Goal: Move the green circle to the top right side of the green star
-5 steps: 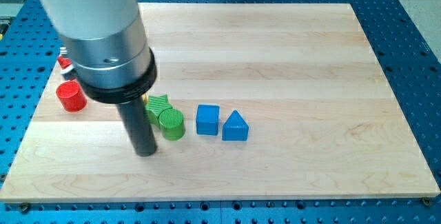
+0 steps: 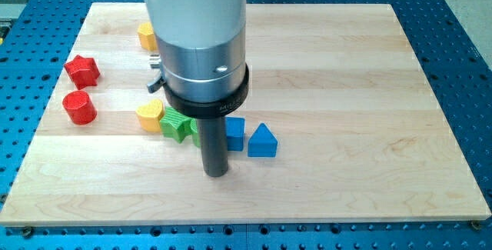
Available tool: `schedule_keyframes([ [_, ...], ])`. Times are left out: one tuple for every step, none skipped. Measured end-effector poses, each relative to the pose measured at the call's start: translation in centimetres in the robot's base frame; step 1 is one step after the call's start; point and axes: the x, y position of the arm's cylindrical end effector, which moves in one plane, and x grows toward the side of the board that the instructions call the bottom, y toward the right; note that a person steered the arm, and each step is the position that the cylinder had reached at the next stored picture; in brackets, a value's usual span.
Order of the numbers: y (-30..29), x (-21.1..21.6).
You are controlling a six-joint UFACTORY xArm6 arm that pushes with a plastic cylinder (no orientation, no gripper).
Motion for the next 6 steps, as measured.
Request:
schedule_keyframes([
  [0.0,-3.1],
  [0.1,-7.3],
  [0.3,-8.6],
  [-1.2,-9.3],
  [-1.3,-12.4],
  [-3.1,-16.3],
])
